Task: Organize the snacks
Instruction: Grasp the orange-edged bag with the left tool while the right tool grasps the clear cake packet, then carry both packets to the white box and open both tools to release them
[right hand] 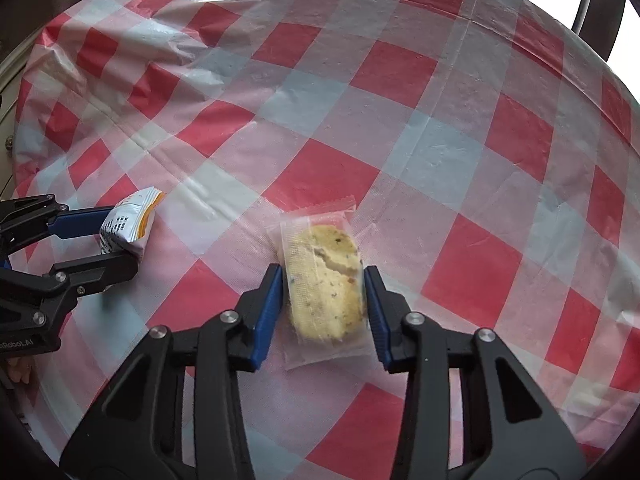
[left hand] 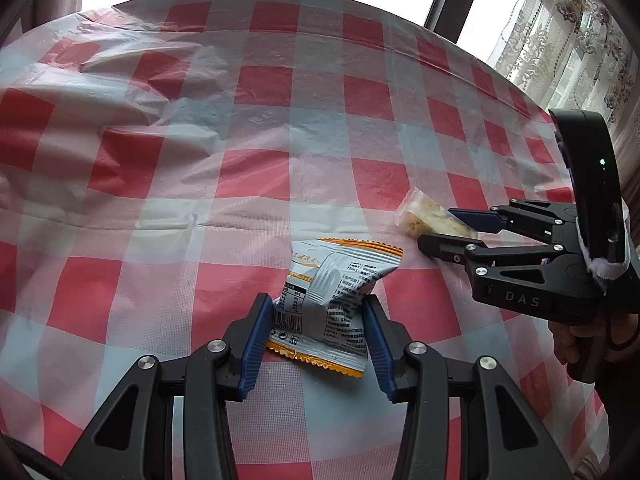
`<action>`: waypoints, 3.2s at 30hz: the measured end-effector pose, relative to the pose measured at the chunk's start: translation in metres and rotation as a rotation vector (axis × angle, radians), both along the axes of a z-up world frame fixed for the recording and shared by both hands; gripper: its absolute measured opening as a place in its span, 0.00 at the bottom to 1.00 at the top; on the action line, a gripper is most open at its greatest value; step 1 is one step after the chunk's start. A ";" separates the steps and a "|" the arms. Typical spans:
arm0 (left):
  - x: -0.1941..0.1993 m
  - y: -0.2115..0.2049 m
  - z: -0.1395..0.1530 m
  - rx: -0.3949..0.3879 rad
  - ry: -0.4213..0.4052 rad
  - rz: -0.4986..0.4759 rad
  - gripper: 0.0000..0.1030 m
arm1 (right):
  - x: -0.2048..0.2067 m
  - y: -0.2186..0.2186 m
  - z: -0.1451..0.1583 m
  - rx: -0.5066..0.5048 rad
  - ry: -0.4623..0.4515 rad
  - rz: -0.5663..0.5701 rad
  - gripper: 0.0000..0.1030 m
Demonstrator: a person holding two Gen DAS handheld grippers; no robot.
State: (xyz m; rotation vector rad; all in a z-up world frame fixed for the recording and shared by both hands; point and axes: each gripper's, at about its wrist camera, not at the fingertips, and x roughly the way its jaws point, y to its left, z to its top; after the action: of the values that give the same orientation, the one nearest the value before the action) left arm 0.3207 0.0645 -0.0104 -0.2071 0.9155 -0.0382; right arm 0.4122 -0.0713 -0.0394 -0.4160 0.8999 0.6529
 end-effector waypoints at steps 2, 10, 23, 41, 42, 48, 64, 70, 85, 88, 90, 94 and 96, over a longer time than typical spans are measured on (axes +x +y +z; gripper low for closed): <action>0.000 -0.001 0.000 0.003 0.002 0.001 0.45 | -0.006 -0.001 -0.001 0.005 -0.003 -0.035 0.40; 0.002 -0.016 0.001 0.032 0.027 -0.030 0.45 | -0.047 -0.025 -0.001 0.038 0.004 -0.208 0.38; -0.011 -0.075 0.003 0.019 0.084 -0.151 0.45 | -0.107 -0.096 -0.001 0.008 0.030 -0.367 0.38; -0.061 -0.165 0.006 -0.022 0.145 -0.325 0.44 | -0.176 -0.192 0.009 0.001 0.061 -0.511 0.38; -0.064 -0.171 0.007 -0.022 0.146 -0.335 0.44 | -0.179 -0.196 0.011 0.004 0.060 -0.517 0.38; -0.084 -0.203 0.012 -0.021 0.138 -0.387 0.44 | -0.198 -0.227 0.019 0.028 0.056 -0.559 0.38; -0.126 -0.283 0.031 -0.026 0.126 -0.543 0.44 | -0.264 -0.330 0.024 0.036 0.046 -0.718 0.38; -0.140 -0.317 0.033 -0.050 0.137 -0.602 0.44 | -0.291 -0.375 0.018 0.022 0.056 -0.817 0.38; -0.175 -0.416 0.020 -0.120 0.248 -0.739 0.44 | -0.348 -0.456 0.019 0.003 0.032 -1.033 0.38; -0.184 -0.431 0.017 -0.106 0.265 -0.762 0.44 | -0.356 -0.466 0.021 0.013 0.024 -1.065 0.38; -0.188 -0.439 0.016 -0.102 0.277 -0.773 0.45 | -0.359 -0.472 0.022 0.019 0.021 -1.085 0.38; -0.195 -0.451 0.014 -0.094 0.293 -0.782 0.46 | -0.368 -0.481 0.023 0.031 0.016 -1.117 0.38; -0.196 -0.455 0.011 -0.094 0.312 -0.776 0.47 | -0.371 -0.484 0.026 0.036 0.012 -1.132 0.39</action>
State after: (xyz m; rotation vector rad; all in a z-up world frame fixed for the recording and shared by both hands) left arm 0.1244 -0.3907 0.0009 0.0700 1.2617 -0.7861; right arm 0.0412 -0.5552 -0.0139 0.1629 0.9682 -0.3705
